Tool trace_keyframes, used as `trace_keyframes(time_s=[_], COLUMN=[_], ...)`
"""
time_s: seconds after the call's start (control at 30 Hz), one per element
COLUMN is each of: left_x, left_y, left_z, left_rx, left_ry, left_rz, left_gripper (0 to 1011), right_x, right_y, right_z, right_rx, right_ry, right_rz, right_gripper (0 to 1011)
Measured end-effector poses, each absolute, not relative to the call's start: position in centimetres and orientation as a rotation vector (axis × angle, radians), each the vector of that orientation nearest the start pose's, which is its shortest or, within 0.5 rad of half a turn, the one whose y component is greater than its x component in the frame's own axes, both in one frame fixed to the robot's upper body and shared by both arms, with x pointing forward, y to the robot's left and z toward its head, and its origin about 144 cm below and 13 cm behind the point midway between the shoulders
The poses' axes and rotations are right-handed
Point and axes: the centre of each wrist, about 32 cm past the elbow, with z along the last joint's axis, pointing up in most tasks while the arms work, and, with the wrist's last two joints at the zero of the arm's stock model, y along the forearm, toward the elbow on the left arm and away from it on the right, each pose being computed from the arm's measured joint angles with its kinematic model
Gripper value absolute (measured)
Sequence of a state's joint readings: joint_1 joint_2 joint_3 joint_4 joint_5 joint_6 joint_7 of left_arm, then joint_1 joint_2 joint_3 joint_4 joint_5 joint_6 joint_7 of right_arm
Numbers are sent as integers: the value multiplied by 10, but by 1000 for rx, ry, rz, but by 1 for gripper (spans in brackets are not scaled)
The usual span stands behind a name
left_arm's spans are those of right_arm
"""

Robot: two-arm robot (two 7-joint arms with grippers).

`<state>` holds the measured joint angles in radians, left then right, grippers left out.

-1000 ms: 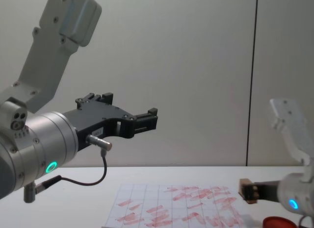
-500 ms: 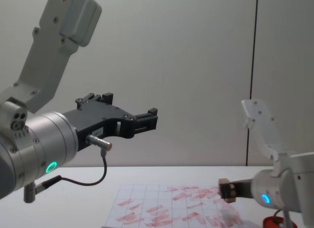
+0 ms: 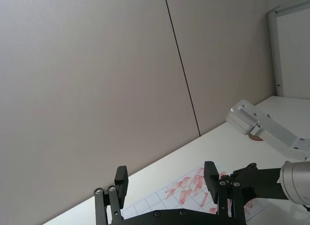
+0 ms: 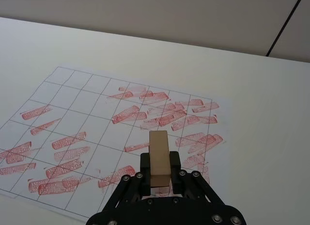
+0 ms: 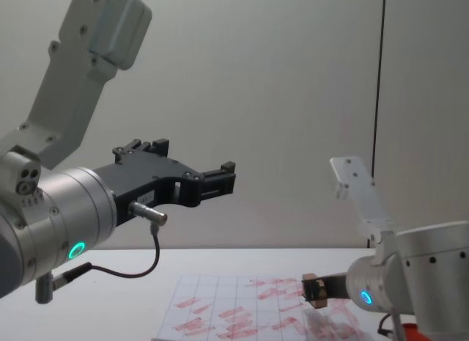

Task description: Use the one hand to pick up the stamp and affix it onto the A4 paper.

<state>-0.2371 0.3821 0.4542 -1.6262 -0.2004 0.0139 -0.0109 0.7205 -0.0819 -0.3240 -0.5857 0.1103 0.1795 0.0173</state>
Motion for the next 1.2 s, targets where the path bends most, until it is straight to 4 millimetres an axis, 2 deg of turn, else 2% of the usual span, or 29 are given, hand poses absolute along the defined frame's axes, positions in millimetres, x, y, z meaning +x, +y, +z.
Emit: trace_keyframes(time_s=[0.4,1.2], left_x=[492,492], left_y=[198,198], left_z=[1204,1204], left_rx=[61,61], left_ry=[-268,-268], left_rz=[1124,1124], left_gripper=[993,993], right_x=[631,635], right_y=[-118,-120], right_z=[1131,1124], right_rx=[-446,-483], right_ry=[260,277], right_rz=[-1264,-1269], right_gripper=[216,217])
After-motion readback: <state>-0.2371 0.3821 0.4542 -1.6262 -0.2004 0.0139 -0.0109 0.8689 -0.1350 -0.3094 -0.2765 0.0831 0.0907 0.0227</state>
